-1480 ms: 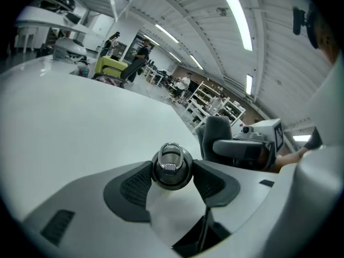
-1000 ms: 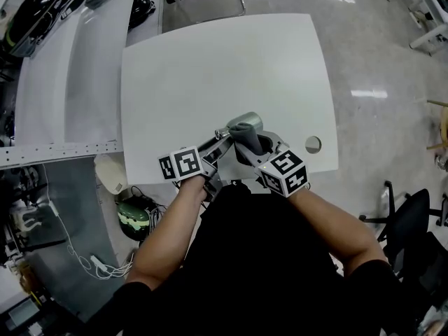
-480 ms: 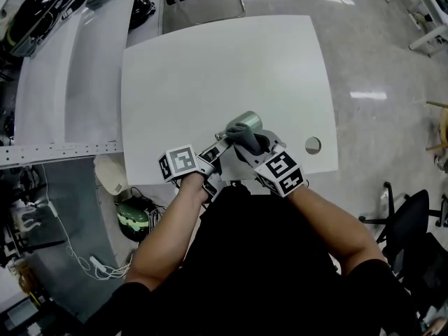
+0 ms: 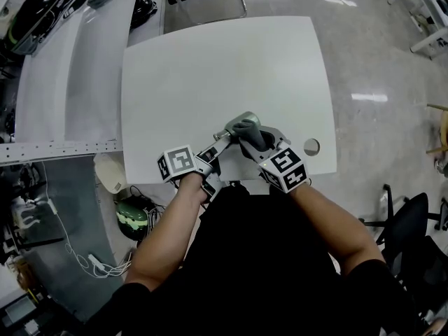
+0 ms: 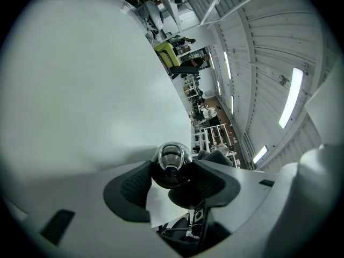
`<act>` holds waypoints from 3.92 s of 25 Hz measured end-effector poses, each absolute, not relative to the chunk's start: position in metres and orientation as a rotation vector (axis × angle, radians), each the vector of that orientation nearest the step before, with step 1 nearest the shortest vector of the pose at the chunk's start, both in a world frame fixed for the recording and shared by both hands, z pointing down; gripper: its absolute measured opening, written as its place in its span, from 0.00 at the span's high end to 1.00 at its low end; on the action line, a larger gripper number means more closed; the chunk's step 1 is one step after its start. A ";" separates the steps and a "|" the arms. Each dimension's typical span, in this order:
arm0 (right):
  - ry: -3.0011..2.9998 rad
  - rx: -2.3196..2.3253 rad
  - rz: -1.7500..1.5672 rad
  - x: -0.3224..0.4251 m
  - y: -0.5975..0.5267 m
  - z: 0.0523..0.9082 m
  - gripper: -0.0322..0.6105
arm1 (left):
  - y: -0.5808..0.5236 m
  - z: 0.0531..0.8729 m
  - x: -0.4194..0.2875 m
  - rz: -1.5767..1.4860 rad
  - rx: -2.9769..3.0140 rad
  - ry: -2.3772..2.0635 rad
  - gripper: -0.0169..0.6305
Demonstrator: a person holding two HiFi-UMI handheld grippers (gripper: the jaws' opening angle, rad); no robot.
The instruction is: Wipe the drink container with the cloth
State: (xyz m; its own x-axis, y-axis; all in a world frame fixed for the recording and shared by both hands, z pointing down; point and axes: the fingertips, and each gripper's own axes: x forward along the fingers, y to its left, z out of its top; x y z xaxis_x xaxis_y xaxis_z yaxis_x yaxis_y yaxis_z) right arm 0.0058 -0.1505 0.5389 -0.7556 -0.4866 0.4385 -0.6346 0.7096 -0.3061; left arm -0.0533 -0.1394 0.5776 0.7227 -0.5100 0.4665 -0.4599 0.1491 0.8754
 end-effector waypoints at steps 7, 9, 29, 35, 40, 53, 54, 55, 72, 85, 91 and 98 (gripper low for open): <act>-2.546 0.952 0.669 0.031 -0.168 0.552 0.78 | -0.142 0.577 -0.054 -0.058 1.466 -0.857 0.59; -2.530 0.970 0.684 0.039 -0.173 0.557 0.78 | -0.142 0.577 -0.054 -0.063 1.462 -0.861 0.59; -2.353 1.156 0.958 0.103 -0.208 0.592 0.78 | -0.149 0.569 -0.051 0.033 1.573 -0.894 0.59; -2.386 1.197 0.993 0.121 -0.210 0.572 0.78 | -0.158 0.557 -0.046 0.183 1.744 -0.878 0.59; -2.418 1.246 1.020 0.133 -0.206 0.551 0.78 | -0.149 0.557 -0.035 0.425 1.944 -0.801 0.59; -2.539 0.830 1.124 0.113 -0.183 0.518 0.78 | -0.138 0.537 0.008 1.067 2.543 -0.492 0.59; -2.544 0.788 1.122 0.110 -0.182 0.515 0.78 | -0.136 0.536 0.012 1.119 2.595 -0.458 0.59; -2.553 0.740 1.121 0.105 -0.180 0.513 0.78 | -0.133 0.536 0.016 1.160 2.642 -0.425 0.59; -2.392 -0.069 1.094 0.029 -0.154 0.521 0.78 | -0.091 0.531 0.034 1.458 3.009 0.076 0.60; -2.282 -0.131 1.040 0.022 -0.163 0.561 0.78 | -0.087 0.533 0.031 1.431 3.033 0.066 0.60; -2.216 -0.114 1.009 0.029 -0.167 0.586 0.78 | -0.086 0.532 0.033 1.420 3.042 0.068 0.60; -2.130 -0.107 1.019 0.038 -0.169 0.617 0.78 | -0.086 0.533 0.031 1.406 3.046 0.058 0.60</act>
